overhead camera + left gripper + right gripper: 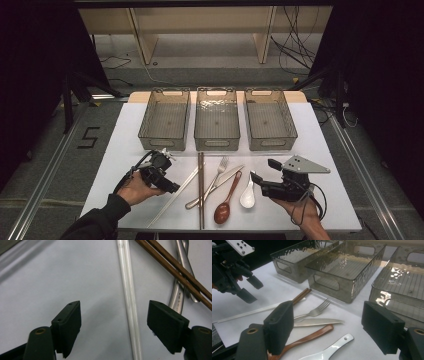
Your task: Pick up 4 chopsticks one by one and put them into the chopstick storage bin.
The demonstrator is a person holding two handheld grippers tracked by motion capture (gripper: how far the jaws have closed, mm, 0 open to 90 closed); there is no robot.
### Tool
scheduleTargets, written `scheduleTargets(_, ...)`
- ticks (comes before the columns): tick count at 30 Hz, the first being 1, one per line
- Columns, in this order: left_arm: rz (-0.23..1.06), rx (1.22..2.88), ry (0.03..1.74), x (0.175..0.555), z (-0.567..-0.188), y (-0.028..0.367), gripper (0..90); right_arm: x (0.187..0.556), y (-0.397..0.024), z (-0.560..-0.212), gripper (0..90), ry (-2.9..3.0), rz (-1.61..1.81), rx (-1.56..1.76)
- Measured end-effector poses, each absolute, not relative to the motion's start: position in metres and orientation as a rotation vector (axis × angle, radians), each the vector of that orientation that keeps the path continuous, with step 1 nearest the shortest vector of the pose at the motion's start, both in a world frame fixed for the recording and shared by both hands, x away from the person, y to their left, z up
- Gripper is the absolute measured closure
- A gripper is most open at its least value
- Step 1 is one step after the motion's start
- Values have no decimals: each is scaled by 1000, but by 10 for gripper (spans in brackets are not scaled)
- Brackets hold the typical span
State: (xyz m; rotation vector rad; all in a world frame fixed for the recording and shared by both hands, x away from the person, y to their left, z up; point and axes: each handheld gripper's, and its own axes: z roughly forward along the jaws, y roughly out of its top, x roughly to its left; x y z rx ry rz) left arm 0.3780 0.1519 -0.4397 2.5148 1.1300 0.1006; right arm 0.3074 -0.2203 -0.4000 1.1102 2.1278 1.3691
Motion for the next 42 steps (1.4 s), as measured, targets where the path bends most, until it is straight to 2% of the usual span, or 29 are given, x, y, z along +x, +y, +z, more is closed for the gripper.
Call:
scheduleTargets(3, 78, 2569, 1113, 378, -445, 148, 304, 307, -220, -400, 269, 2128, 1371, 1109)
scheduleTargets(16, 44, 2619, 1084, 377, -453, 142, 444, 307, -220, -400, 271, 2133, 1372, 1100)
scheduleTargets(35, 75, 2680, 1080, 377, -463, 138, 551, 307, -219, -400, 272, 2139, 1374, 1095)
scheduleTargets(42, 82, 2694, 1055, 376, -462, 139, 685, 307, -219, -400, 274, 2141, 1367, 1093)
